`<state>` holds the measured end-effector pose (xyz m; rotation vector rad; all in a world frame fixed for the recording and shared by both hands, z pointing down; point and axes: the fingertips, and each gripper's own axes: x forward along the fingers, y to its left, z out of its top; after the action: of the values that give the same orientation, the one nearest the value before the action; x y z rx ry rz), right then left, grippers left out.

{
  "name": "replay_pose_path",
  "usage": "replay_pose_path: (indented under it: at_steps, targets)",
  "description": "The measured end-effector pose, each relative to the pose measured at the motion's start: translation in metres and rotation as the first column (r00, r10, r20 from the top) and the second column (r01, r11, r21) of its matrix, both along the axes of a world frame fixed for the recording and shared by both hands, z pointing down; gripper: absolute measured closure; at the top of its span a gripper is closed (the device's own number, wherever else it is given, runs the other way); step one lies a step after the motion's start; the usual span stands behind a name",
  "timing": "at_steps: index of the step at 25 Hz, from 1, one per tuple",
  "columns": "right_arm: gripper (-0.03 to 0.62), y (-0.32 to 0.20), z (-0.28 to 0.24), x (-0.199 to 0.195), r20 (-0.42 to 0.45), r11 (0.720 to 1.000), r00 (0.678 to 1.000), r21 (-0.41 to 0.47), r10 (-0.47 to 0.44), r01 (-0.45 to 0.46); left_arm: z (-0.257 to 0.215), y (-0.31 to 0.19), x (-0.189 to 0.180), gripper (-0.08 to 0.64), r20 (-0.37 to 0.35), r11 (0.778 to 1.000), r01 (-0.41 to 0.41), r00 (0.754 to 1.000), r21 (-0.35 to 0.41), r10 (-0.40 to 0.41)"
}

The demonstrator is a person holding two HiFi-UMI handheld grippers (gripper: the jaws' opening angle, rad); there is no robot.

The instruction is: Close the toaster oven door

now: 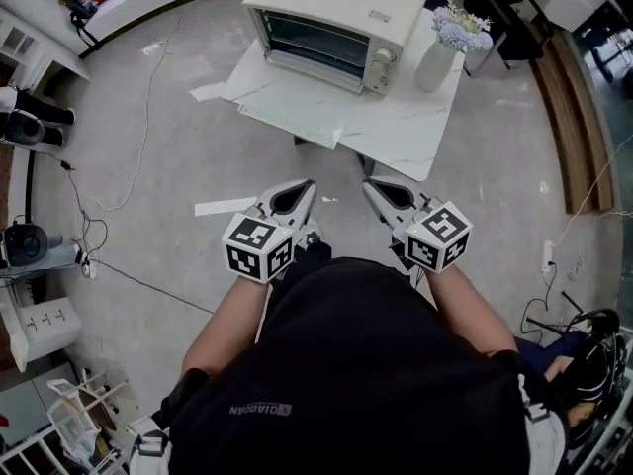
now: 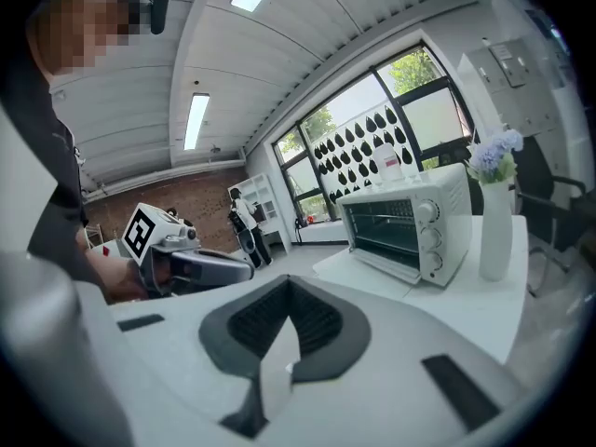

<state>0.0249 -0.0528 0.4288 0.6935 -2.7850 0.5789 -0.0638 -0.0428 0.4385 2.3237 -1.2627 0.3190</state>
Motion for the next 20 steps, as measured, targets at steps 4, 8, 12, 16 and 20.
replay_pose_path:
  at_steps: [4,8,12,16,20]
  targets:
    - [0.594,-0.037,-0.013,-0.034,0.005,0.999,0.999,0.025,0.033,-0.033,-0.017,-0.045,-0.035,0.557,0.019,0.998,-0.030,0.999,0.053,0.029]
    - [0.594,-0.067,-0.016,-0.065,0.000,0.997,0.998,0.029,0.071,-0.071,-0.020,-0.078,-0.067,0.557,0.022,0.996,-0.060,0.998,0.068,0.059]
    - [0.594,-0.092,-0.012,-0.080,-0.005,0.991,0.992,0.031,0.128,-0.128,-0.007,-0.103,-0.085,0.557,0.036,0.992,-0.114,0.993,0.056,0.112]
    - [0.594,-0.098,-0.002,-0.082,-0.034,0.987,0.986,0.008,0.163,-0.163,0.001,-0.116,-0.092,0.555,0.043,0.989,-0.142,0.989,0.044,0.140]
    - [0.594,-0.109,0.004,-0.087,-0.036,0.983,0.983,-0.017,0.180,-0.181,-0.001,-0.127,-0.097,0.555,0.075,0.984,-0.164,0.984,0.065,0.159]
